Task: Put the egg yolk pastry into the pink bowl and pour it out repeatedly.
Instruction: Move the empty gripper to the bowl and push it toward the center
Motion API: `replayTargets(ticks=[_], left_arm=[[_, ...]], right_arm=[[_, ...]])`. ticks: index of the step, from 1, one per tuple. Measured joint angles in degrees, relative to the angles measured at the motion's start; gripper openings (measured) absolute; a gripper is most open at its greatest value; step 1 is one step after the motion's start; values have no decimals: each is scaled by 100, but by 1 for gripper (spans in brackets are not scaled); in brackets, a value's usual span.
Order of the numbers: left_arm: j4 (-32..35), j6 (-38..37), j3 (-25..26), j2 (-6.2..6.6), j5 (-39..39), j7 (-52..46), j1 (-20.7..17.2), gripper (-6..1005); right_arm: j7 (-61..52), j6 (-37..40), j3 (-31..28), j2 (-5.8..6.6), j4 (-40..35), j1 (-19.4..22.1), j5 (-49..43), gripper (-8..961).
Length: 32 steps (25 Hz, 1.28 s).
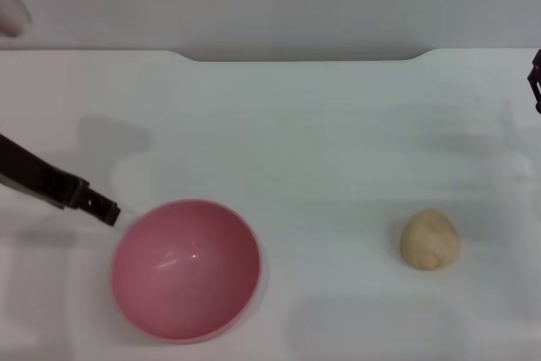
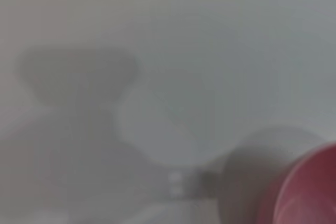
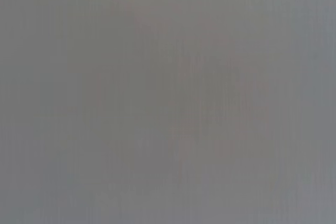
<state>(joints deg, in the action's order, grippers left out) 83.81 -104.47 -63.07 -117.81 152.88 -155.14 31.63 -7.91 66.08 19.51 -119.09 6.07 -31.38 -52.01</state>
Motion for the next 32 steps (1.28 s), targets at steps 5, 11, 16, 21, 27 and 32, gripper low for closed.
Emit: replayTargets(ticks=[5, 11, 16, 21, 27, 32], left_arm=[[-212, -86, -217, -2, -38, 7, -39, 796], [-467, -4, -432, -11, -54, 5, -42, 795], [-962, 329, -652, -14, -67, 1, 64, 755], [-1497, 643, -688, -27, -118, 27, 226, 715], [-1877, 859, -786, -40, -295, 161, 338, 668], [-1950, 941, -913, -37, -440, 221, 338, 628]], right_arm=[[-2, 0, 0, 0, 34, -9, 6, 568], [-4, 11, 0, 0, 43, -17, 13, 567], [-6, 35, 0, -3, 57, -21, 11, 567], [-9, 50, 0, -6, 70, -23, 13, 567], [-9, 54, 0, -16, 73, -3, 27, 568], [-9, 54, 0, -17, 61, 0, 31, 567]])
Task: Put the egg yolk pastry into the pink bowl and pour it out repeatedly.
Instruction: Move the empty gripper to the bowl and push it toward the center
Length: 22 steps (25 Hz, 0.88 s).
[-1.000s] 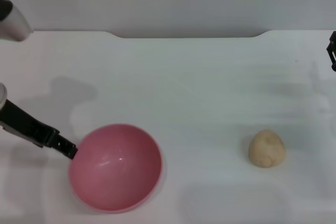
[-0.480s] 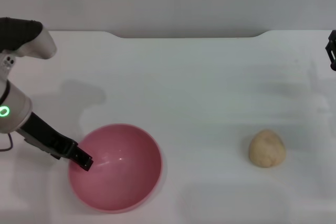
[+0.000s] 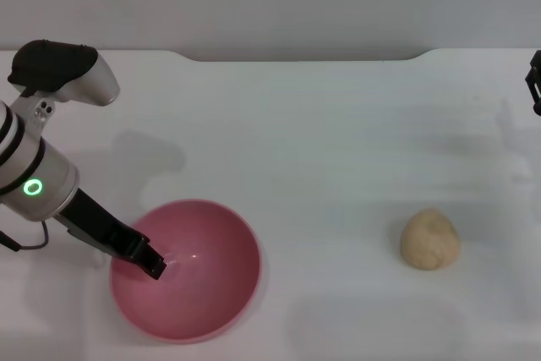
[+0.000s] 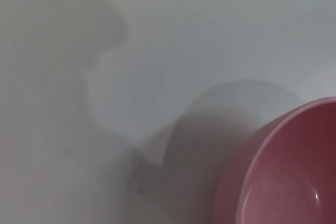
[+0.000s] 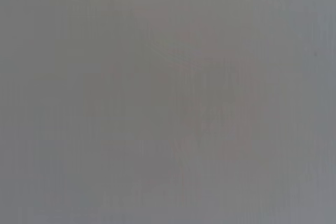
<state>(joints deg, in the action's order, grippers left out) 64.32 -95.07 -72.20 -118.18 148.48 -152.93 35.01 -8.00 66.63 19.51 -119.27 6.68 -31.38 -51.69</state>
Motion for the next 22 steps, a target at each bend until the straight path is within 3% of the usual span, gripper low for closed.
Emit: replayTargets(ticks=[14, 19, 22], left_arm=[[-58, 100, 6, -4, -31, -68, 14, 174], [-29, 114, 85, 10, -136, -84, -23, 31], [-7, 153, 242, 24, -276, -52, -41, 1]], right_arm=[[-175, -25, -10, 9, -27, -97, 2, 568], [-1680, -243, 24, 30, -206, -194, -22, 568], [-3063, -979, 96, 64, -520, -391, -304, 568]])
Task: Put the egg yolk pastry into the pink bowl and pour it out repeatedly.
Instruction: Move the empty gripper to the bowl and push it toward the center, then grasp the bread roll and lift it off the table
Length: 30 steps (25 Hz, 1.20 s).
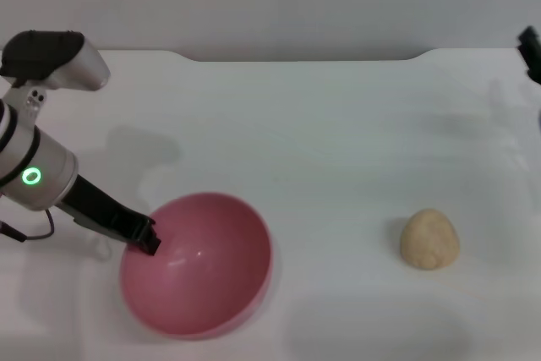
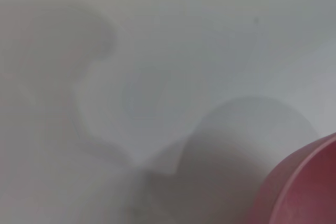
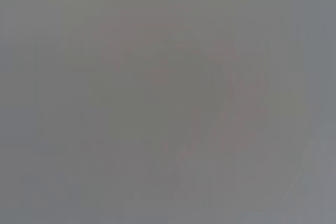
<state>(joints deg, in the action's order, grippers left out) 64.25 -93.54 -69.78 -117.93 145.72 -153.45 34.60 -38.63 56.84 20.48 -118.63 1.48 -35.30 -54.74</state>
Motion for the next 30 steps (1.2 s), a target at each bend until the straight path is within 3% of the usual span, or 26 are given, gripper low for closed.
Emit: replayTargets(ticks=[4, 8, 11, 14, 15, 18, 19, 24, 30], left_arm=[[4, 103, 169, 8, -32, 10, -2, -1], [18, 443, 415, 8, -34, 2, -33, -1], [39, 604, 557, 7, -37, -1, -50, -1], [57, 685, 545, 2, -39, -4, -23, -2], [61, 742, 541, 2, -42, -5, -8, -2], [66, 816, 560, 4, -42, -13, -3, -2], [68, 847, 565, 4, -42, -21, -2, -2], [160, 911, 568, 5, -52, -36, 17, -2], [214, 936, 515, -5, -54, -36, 54, -2]], right_arm=[[-2275, -971, 462, 35, -737, -298, -1493, 568], [-5590, -1093, 1543, 254, -1704, -581, -3913, 568], [-8074, -277, 2005, 389, -2619, -768, -6015, 568], [-9563, 949, 2046, 404, -3584, -912, -7606, 568], [-10040, 1697, 2050, 406, -4072, -1057, -8426, 568], [-10177, 2332, 2050, 424, -4301, -1207, -9007, 568], [-10179, 2918, 2050, 445, -4412, -1352, -9468, 568], [-10161, 3714, 2128, 414, -4479, -1592, -10231, 567], [-10347, 3784, 2617, 234, -4629, -1550, -10482, 567]])
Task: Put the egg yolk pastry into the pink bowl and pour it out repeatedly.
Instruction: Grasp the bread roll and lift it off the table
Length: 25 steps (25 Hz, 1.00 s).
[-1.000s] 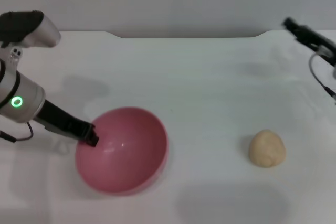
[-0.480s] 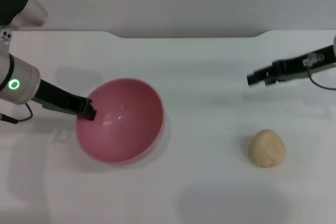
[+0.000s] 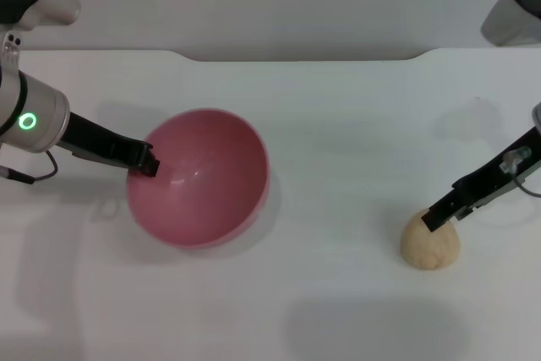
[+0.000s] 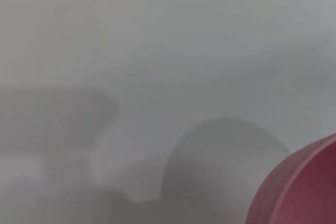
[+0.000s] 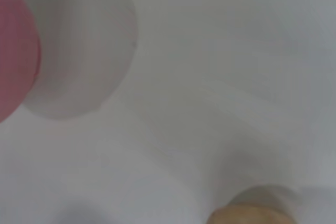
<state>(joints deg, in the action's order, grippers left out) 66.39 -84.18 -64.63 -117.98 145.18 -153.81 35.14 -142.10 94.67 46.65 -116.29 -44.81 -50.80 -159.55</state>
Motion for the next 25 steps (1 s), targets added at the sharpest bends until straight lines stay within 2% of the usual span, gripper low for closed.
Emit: replayTargets(ticks=[1, 2, 6, 11, 17, 25], left_arm=[[0, 7, -2, 0, 0, 0, 11, -2], [0, 29, -6, -2, 1, 0, 22, -2], [1, 43, -6, -4, 1, 0, 37, -1], [1, 43, -6, -5, 2, 0, 49, -1], [-33, 43, -16, -10, 2, 0, 93, -1], [-55, 46, -106, -20, 2, -6, 115, -1]], right_arm=[[-7, -33, 25, -30, -8, 12, -3, 567], [-7, -177, 37, -110, -13, 29, -12, 567], [-11, -481, 138, -203, 72, 34, -22, 567], [-131, -894, 591, -230, 404, -19, 20, 567], [-117, -996, 901, -244, 571, -67, 30, 568], [22, -982, 856, -234, 478, 31, 74, 452]])
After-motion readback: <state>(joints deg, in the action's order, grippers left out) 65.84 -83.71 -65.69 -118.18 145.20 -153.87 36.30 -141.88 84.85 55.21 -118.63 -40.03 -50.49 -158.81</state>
